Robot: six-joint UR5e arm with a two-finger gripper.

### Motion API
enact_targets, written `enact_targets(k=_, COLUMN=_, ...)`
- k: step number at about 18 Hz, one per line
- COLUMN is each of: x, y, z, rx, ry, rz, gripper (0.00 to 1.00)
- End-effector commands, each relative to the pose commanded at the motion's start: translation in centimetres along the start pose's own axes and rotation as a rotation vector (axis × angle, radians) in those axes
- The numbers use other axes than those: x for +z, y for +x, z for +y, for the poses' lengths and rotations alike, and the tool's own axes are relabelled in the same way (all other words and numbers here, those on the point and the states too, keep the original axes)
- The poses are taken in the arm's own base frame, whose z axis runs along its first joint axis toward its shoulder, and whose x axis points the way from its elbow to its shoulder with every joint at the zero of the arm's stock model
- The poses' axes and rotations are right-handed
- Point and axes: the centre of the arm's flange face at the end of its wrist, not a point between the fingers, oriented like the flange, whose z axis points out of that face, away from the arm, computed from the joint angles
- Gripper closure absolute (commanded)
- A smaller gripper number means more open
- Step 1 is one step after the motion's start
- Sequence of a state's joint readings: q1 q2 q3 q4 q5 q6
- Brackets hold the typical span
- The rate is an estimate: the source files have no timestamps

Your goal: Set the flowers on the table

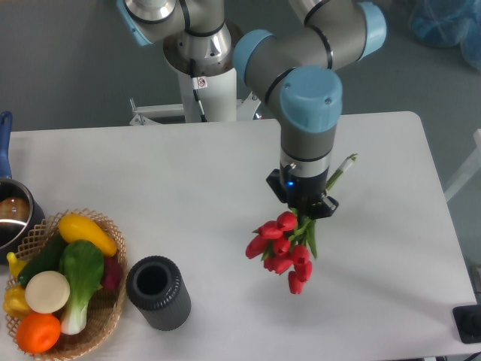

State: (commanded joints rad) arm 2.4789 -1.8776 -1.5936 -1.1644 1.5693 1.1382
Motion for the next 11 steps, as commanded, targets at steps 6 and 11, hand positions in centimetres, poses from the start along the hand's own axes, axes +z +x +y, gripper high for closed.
enact_targets(k=6, x=4.3, y=3.6, z=-1.0, rx=0.041, ry=0.008, rz=0.004, gripper=0.89)
enact_targets(k=11, x=5.8, y=5.2, z=-1.4, rx=0.070, ry=-0.004, rz=0.032, gripper=0.67)
